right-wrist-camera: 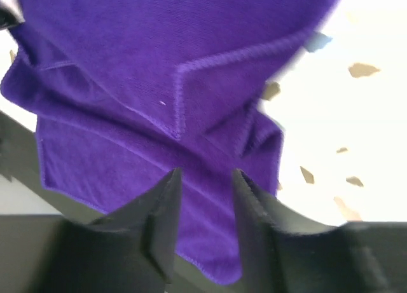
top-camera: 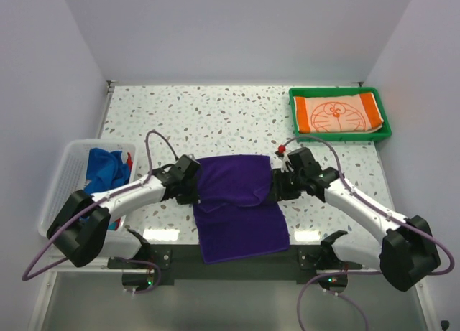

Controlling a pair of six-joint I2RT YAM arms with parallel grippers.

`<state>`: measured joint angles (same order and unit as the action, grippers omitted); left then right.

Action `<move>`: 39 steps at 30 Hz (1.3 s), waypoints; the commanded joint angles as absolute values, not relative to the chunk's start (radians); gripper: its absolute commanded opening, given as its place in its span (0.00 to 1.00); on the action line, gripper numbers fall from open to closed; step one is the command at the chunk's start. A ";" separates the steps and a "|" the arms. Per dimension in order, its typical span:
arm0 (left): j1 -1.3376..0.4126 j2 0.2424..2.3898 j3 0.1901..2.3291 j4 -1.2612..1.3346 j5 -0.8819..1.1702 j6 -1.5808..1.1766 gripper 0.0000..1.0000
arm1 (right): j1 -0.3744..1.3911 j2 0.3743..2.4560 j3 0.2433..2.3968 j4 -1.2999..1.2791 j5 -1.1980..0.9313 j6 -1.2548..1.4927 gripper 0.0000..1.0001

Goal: Fold and stack the towels
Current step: Flatten out the crumpled towel

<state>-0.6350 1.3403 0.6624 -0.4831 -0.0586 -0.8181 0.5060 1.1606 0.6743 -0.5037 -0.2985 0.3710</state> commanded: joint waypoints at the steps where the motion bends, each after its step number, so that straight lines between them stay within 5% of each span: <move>1: -0.630 1.296 0.646 -0.428 -0.023 -0.807 0.00 | 0.512 1.123 0.702 -0.600 -0.165 0.466 0.45; 23: -0.629 1.255 0.655 -0.440 -0.066 -0.767 0.01 | 0.906 1.726 1.288 -0.899 0.377 0.557 0.54; 39: -0.629 1.244 0.650 -0.451 -0.064 -0.761 0.01 | 0.925 1.853 1.305 -0.953 0.532 0.565 0.37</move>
<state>-0.6350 1.2655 0.6521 -0.4610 -0.0536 -0.7738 0.9283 1.8580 1.2774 -0.9310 0.4725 0.5472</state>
